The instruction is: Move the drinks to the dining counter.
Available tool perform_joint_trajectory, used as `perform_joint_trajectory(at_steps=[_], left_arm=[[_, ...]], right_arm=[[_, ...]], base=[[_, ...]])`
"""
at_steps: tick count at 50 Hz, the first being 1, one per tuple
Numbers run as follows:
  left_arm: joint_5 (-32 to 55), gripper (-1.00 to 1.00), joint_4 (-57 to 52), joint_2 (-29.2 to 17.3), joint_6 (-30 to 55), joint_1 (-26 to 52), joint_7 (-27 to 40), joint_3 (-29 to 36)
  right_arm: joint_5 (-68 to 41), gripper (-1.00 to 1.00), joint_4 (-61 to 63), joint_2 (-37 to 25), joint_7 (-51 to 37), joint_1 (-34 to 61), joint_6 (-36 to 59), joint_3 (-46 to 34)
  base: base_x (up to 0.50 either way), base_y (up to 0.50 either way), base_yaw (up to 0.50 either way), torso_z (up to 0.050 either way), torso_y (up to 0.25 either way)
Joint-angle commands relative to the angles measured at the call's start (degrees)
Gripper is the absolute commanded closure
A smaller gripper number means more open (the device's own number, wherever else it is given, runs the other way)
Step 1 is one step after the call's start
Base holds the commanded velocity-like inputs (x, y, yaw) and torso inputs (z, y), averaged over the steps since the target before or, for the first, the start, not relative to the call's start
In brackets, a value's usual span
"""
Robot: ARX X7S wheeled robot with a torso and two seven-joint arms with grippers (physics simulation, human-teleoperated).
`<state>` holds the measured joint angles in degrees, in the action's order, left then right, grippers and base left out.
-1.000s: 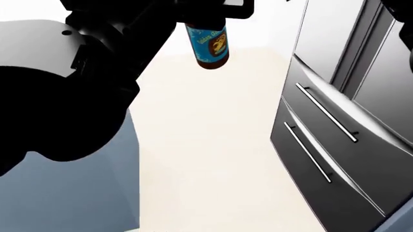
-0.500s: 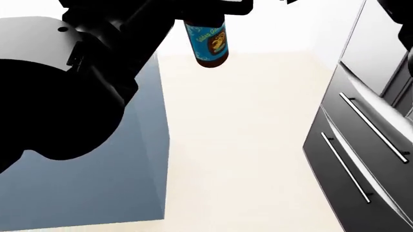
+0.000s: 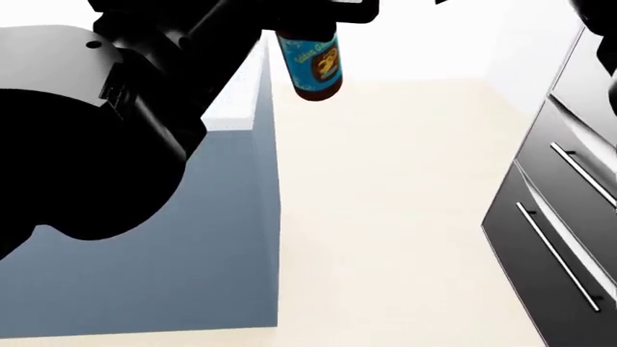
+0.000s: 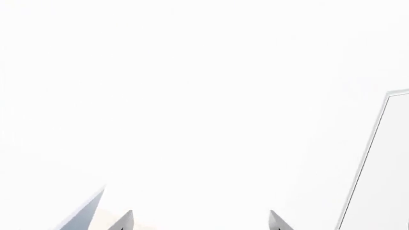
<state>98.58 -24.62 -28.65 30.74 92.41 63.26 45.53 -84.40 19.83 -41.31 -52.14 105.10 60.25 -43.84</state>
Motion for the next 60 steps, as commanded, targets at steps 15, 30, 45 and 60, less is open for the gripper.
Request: perform_joint_trajectory(at_steps=[15,30,45,60], left_arm=[[0.02,1.0,0.19,-0.07,-0.44,0.51,0.19,-0.31],[0.04,1.0,0.15,-0.31,-0.54,0.62,0.21,-0.42],[-0.04,1.0,0.32,-0.21,-0.55,0.66,0.02,-0.29],[0.05,1.0,0.01,-0.27,-0.64,0.46,0.13,-0.2]], right_arm=[[0.43,-1.0,-0.03,0.23,0.49,1.15,1.09,-0.72],[0.39,-1.0,0.34,0.28,0.6,0.86,0.61,-0.52],[0.7,-1.0,0.33,0.55,1.27,1.26,0.89,-0.88],[0.11,-1.0,0.76,0.4,1.07,1.26,1.38,-1.09]], base=[[-0.5,0.04,0.0,0.0,0.001],[-0.5,0.06,0.0,0.0,0.0],[-0.5,0.07,0.0,0.0,0.001],[-0.48,0.27,0.0,0.001,0.001]])
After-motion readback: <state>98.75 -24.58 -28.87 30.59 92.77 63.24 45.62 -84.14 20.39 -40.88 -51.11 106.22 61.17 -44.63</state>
